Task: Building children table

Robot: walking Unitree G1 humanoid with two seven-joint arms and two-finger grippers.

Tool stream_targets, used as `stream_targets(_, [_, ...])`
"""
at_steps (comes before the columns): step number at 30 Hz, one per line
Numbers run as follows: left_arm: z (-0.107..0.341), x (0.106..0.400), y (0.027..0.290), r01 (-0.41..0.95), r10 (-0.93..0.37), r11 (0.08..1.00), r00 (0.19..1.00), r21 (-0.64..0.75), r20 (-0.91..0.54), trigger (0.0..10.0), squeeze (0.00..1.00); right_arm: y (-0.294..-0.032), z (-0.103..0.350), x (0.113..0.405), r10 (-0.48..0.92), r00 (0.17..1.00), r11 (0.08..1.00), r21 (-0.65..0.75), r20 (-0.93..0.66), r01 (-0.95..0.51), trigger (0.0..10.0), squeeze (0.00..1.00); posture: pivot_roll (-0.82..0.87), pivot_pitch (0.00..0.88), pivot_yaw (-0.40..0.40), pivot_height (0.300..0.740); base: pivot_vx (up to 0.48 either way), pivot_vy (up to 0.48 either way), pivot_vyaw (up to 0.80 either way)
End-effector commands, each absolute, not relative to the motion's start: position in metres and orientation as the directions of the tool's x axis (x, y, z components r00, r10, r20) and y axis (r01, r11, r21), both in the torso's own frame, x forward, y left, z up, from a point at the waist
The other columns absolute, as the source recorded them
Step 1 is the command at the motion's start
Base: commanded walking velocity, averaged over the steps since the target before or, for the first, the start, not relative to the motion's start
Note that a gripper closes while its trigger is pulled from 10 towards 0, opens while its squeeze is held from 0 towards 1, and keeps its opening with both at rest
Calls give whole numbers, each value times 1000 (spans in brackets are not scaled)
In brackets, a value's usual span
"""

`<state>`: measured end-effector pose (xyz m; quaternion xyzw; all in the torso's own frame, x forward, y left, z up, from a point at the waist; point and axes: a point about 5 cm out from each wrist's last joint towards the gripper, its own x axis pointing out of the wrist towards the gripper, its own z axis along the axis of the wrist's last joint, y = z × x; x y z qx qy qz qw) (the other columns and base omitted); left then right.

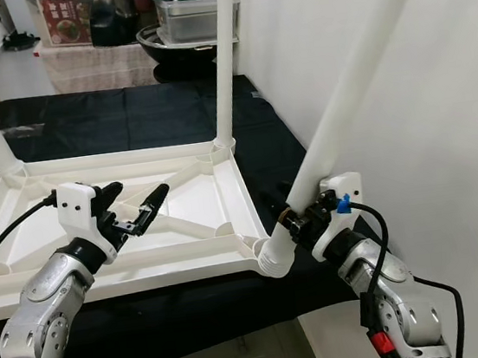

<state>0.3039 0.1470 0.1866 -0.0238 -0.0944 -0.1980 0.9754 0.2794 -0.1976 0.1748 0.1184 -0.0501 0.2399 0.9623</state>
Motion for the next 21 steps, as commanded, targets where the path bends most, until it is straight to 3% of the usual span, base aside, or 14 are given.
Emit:
stream_targets(1, [185, 305, 144, 403, -395, 915, 900, -7, 184, 10000, 0, -202, 171, 281, 413, 899, 862, 255, 145, -437, 10000, 0, 76, 0, -80, 740, 0, 0, 0])
stream_targets(4, [185, 305, 143, 405, -397, 914, 899, -8, 186, 10000, 0, -214, 167, 295, 258, 954, 867, 399, 151, -298, 10000, 0, 79, 0, -86, 740, 0, 0, 0])
stream_targets(11, [185, 306, 144, 404, -396, 915, 899, -7, 187, 10000, 0, -220, 156, 300, 133, 984, 861, 477, 119, -174, 10000, 0, 82, 0, -86, 740, 0, 0, 0])
stream_targets(21, [185, 306, 144, 405, -397, 915, 899, -4, 188, 10000, 0, -222, 150, 299, 114, 989, 866, 479, 92, -144, 10000, 0, 76, 0, -85, 740, 0, 0, 0])
